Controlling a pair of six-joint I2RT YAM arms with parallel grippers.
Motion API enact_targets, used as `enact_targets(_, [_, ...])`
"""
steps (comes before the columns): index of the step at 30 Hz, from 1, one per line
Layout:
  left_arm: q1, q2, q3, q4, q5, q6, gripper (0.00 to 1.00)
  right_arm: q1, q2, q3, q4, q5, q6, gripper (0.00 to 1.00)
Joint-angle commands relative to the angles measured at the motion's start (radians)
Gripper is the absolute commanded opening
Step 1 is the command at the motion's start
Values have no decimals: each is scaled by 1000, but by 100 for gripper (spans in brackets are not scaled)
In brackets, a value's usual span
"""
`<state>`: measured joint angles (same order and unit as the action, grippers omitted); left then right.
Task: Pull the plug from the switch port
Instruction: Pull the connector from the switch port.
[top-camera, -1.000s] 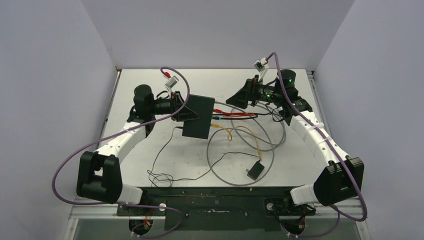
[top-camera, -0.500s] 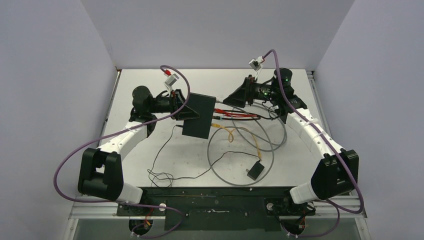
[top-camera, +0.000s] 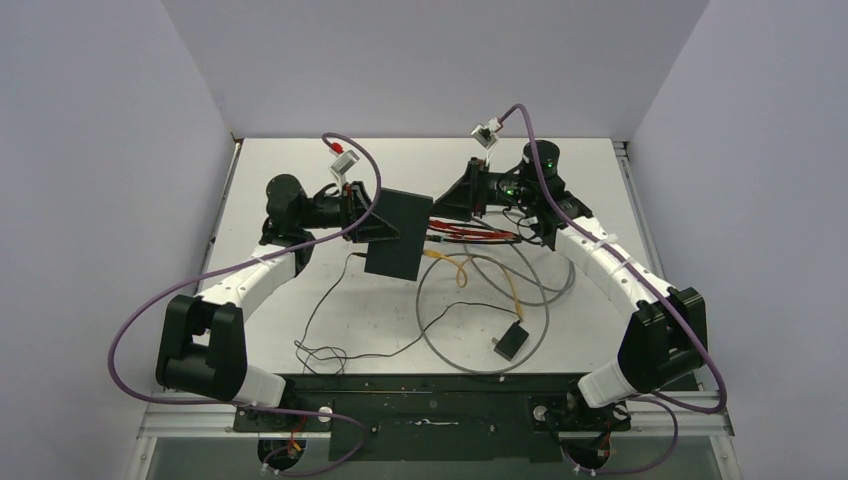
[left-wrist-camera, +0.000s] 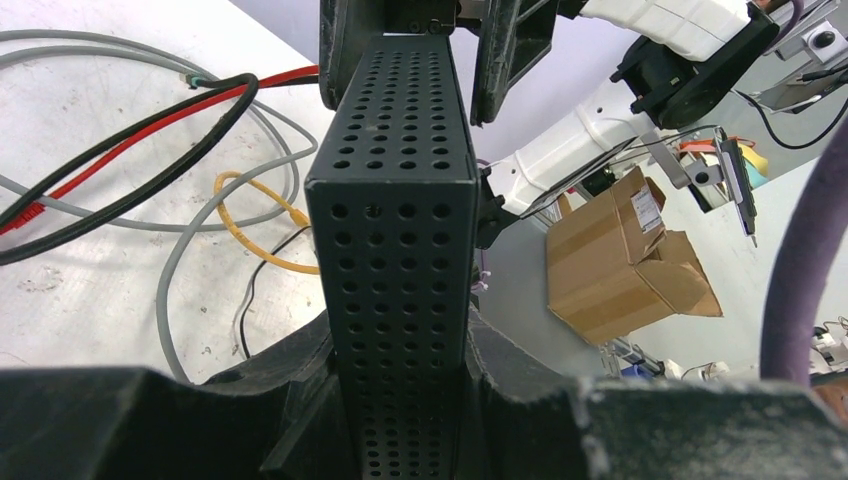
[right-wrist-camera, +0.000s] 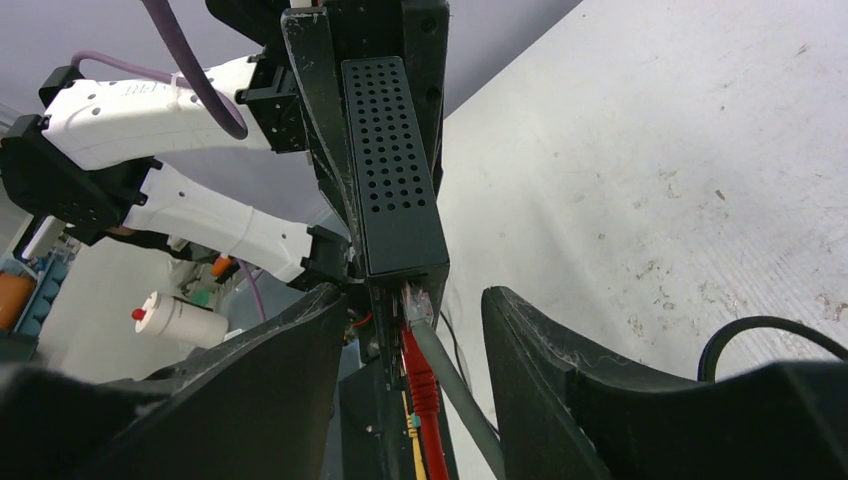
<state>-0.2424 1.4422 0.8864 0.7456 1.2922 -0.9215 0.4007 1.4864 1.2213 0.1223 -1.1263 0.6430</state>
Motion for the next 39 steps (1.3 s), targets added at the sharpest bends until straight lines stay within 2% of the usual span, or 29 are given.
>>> enact_targets(1, [-3,-11,27,98,-19,-4,0,-2,-21,17,73,-1,5,51])
enact_targets(6, [-2,-6,34,80,-18,9,0,-2,-28,15,67,-1,7,38])
enact_targets(9, [-1,-3,36,67,-19,19,0,-5,-34,15,50,-2,0,38])
enact_targets(10, [0,-3,38,63,-19,21,0,-8,-36,15,39,-3,-8,42])
enact_targets(12, [1,-3,39,51,-21,28,0,-11,-42,14,16,-2,-23,63])
enact_targets(13, [2,-1,41,45,-22,29,0,-13,-45,14,6,-3,-29,69])
enact_targets(15, [2,2,44,39,-22,28,0,-19,-50,12,-10,-2,-38,70])
enact_targets(19, [3,3,42,34,-19,26,0,-22,-54,8,-8,-1,-38,55])
enact_targets(21, [2,4,40,33,-19,26,0,-23,-53,6,0,-1,-29,40])
enact_targets(23, [3,7,39,34,-19,18,0,-22,-53,4,9,-3,-24,29])
enact_targets(25, [2,14,42,33,-18,8,0,-23,-54,4,11,0,-23,24])
enact_targets(39, [2,22,43,61,-14,-19,0,-19,-32,-9,71,-25,20,27])
